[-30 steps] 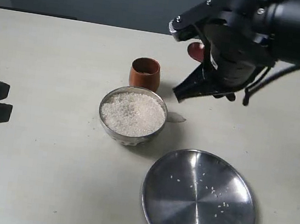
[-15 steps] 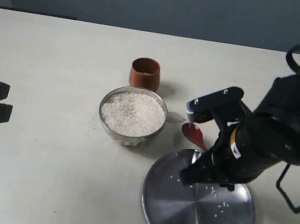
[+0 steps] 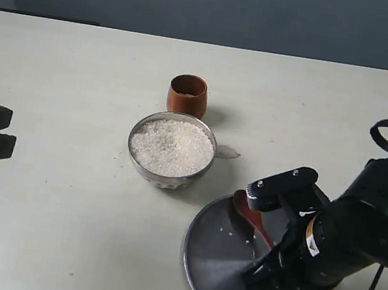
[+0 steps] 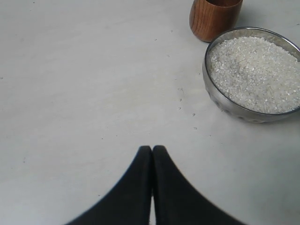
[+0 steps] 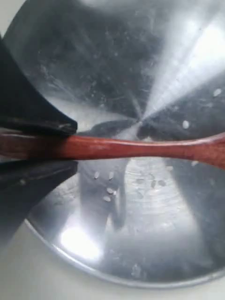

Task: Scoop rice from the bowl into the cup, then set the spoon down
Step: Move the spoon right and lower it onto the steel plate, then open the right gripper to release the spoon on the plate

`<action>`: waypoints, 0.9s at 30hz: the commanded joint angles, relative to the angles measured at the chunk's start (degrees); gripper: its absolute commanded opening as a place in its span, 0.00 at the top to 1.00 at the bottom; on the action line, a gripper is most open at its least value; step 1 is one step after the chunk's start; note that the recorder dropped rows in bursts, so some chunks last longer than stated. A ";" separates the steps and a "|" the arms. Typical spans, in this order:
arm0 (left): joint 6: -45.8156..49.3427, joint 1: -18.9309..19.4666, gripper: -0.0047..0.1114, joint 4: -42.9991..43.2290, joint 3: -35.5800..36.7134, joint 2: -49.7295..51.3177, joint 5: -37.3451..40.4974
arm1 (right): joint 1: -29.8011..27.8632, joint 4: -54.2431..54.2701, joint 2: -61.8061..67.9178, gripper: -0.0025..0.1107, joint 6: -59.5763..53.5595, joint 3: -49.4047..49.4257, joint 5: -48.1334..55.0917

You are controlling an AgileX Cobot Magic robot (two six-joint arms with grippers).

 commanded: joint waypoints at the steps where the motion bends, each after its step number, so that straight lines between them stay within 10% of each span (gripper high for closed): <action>1: -0.17 -0.18 0.96 -0.41 0.32 -0.04 -0.15 | -0.18 0.78 -0.35 0.98 -0.88 2.02 -0.12; 15: -0.17 -0.18 0.96 -0.41 0.32 -0.04 -0.15 | -0.18 0.93 -0.81 0.97 -0.88 2.92 -3.43; 27: -0.17 -0.18 0.96 -0.41 0.32 -0.04 -0.17 | -0.18 -0.53 -1.25 0.60 -0.88 2.92 -3.56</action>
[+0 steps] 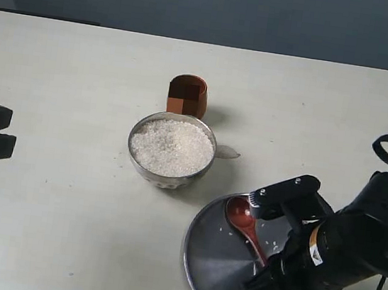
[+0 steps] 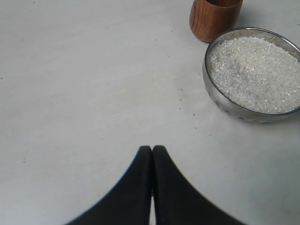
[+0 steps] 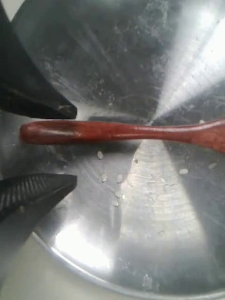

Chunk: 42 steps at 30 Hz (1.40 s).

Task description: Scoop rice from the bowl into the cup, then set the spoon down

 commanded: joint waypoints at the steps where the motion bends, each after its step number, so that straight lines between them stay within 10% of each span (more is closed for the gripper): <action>1: -0.17 -0.18 0.96 -0.41 0.32 -0.04 -0.07 | -0.18 -1.18 -1.36 0.59 -0.42 0.30 -0.47; 5: -0.17 -0.18 0.96 -0.41 0.32 -0.04 0.44 | -0.18 -2.29 -4.63 0.63 -0.20 0.30 -0.55; 11: -0.06 -0.18 0.96 -4.37 0.32 -0.04 4.07 | -0.18 -3.72 -14.39 0.98 -0.17 0.30 -0.29; 42: 0.43 -0.18 0.96 -5.54 0.42 -41.70 21.98 | -0.18 -7.70 -66.60 0.98 -9.56 3.01 9.05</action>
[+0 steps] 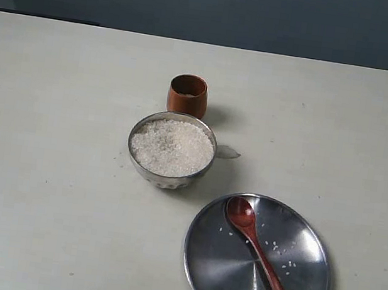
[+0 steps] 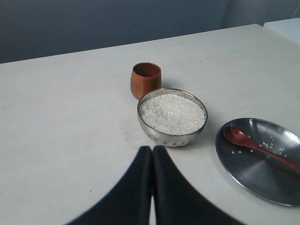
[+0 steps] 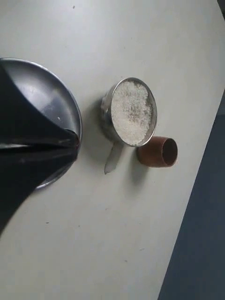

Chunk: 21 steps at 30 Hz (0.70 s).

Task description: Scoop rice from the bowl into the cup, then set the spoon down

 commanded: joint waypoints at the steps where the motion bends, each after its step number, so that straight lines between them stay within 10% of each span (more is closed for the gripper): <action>1: 0.16 -0.18 0.96 0.86 0.29 -2.28 1.51 | -0.18 -0.67 -1.67 0.98 -1.73 1.44 0.28; 21: 0.16 -0.18 0.96 1.04 0.29 -2.80 1.51 | -0.18 -0.09 -1.67 0.98 -1.61 1.44 0.59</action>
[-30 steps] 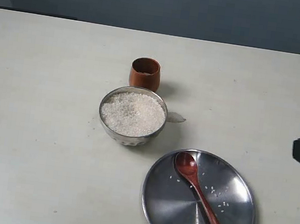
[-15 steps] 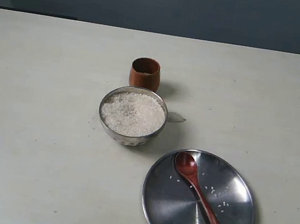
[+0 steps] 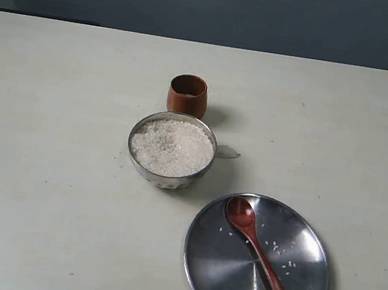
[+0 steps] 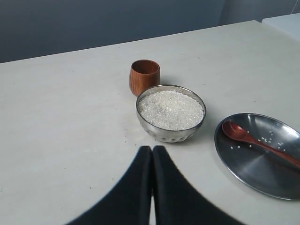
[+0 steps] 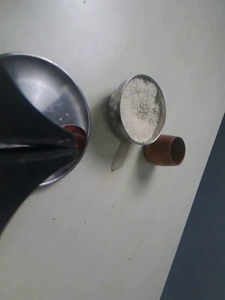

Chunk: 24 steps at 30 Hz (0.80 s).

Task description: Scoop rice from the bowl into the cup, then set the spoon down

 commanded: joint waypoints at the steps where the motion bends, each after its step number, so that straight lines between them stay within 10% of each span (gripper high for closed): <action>1: 0.02 -0.18 0.96 0.53 0.17 -1.39 -0.20 | -0.18 -0.09 -0.30 0.98 -0.28 0.15 -0.26; 13: 0.49 -0.08 0.96 10.60 13.04 -8.66 -25.15 | -0.18 0.54 -0.30 0.98 -0.18 0.15 -1.08; 24: -3.82 -0.08 0.96 16.98 23.83 -8.66 -27.26 | -0.18 0.54 -0.30 0.98 -0.18 0.15 -1.08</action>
